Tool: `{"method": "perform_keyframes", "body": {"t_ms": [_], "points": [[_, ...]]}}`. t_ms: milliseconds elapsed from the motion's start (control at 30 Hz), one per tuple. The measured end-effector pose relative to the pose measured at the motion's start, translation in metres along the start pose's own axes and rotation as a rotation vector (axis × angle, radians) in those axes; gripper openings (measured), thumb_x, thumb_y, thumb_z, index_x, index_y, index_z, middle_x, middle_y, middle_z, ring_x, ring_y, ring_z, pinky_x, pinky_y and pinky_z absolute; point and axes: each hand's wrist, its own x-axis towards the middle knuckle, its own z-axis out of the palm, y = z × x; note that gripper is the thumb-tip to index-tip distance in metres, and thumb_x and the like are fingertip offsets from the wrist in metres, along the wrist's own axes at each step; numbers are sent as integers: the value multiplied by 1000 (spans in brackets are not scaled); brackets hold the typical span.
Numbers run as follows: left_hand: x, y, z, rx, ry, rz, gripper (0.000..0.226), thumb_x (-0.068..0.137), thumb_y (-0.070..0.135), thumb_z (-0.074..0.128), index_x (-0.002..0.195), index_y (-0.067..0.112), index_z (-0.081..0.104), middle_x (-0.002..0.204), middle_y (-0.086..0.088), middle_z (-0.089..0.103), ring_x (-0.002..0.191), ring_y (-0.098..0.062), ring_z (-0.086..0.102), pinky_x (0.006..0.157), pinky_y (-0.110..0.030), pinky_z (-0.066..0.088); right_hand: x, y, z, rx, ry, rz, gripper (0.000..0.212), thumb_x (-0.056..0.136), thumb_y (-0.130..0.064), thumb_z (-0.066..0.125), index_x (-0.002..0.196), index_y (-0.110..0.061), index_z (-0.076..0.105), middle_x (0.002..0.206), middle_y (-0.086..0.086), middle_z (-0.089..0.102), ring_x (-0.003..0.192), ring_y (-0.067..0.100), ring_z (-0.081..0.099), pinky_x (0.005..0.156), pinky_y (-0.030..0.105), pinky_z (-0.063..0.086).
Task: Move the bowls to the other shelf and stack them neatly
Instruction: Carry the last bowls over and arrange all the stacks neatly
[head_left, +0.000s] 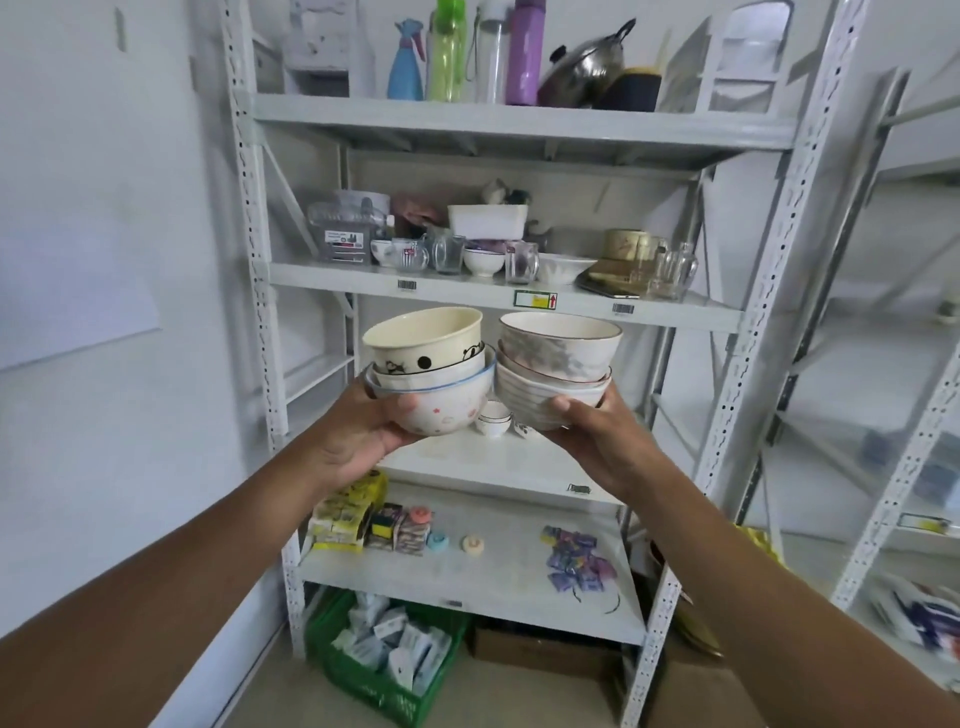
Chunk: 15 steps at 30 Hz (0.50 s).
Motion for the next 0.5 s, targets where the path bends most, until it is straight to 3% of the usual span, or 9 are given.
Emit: {"method": "perform_keyframes", "body": {"t_ms": [100, 367, 500], "points": [[31, -4, -15, -18, -35, -2, 82, 41, 25, 97, 117, 13, 68, 126, -17, 65, 117, -33, 61, 85, -45, 57, 25, 8, -12, 0, 19, -16, 84, 68, -12, 84, 143, -7, 45, 134, 18, 61, 123, 31, 59, 101, 47, 50], [104, -30, -52, -3, -111, -42, 79, 43, 27, 96, 117, 14, 68, 119, -13, 69, 111, -29, 66, 80, -40, 58, 75, 35, -57, 14, 110, -43, 87, 73, -7, 77, 148, -5, 34, 144, 24, 51, 134, 41, 49, 104, 51, 47], [140, -50, -63, -19, -126, -64, 80, 44, 28, 96, 118, 13, 67, 121, -14, 67, 113, -29, 65, 81, -41, 58, 93, 38, -77, 8, 129, -27, 90, 65, -17, 91, 142, -5, 46, 135, 20, 60, 123, 32, 60, 98, 43, 53]]}}
